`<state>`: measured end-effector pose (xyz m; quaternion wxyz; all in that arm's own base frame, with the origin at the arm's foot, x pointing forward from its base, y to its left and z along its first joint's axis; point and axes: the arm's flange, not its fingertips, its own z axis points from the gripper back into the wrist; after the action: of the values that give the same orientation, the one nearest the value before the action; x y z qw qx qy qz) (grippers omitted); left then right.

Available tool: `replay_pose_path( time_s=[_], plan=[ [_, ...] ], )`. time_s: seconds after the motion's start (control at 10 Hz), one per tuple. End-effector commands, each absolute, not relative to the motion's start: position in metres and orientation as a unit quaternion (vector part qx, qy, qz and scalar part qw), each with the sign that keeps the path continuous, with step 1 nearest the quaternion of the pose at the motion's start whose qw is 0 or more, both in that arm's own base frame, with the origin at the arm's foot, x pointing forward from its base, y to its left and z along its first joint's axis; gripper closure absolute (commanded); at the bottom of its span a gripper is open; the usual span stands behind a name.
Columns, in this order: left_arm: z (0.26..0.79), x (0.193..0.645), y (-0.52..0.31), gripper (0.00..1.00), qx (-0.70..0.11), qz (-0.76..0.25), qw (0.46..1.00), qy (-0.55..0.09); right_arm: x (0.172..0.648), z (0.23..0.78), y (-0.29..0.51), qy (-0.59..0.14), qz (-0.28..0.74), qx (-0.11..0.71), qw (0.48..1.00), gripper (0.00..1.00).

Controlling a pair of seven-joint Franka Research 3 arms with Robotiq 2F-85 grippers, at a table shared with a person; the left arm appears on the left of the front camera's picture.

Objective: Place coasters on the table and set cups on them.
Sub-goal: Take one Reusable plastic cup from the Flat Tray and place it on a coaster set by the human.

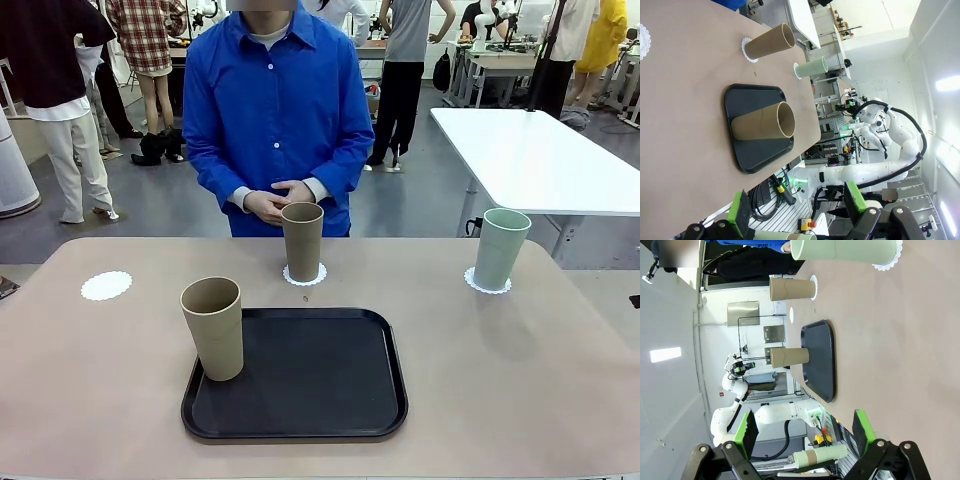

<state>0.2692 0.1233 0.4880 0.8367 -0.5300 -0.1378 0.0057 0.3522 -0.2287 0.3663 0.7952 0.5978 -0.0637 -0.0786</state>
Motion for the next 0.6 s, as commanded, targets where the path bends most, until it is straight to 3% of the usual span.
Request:
replay_pose_path(
  time_s=[0.0,0.1,0.3,0.5],
  plan=[
    [0.488,0.269,0.123,0.0,-0.53,0.006,0.837,-0.138,0.352,0.367,-0.229,-0.063,-0.077,0.601,0.793,0.0],
    [0.486,0.279,0.114,0.0,-0.445,-0.037,0.871,-0.203,0.352,0.367,-0.229,-0.063,-0.077,0.601,0.793,0.0],
    [0.515,0.31,0.09,0.0,-0.424,-0.155,0.866,-0.213,0.352,0.367,-0.229,-0.063,-0.077,0.601,0.793,0.0],
    [0.55,0.337,0.064,0.0,-0.348,-0.3,0.866,-0.197,0.352,0.367,-0.229,-0.063,-0.077,0.601,0.793,0.0]
  ],
)
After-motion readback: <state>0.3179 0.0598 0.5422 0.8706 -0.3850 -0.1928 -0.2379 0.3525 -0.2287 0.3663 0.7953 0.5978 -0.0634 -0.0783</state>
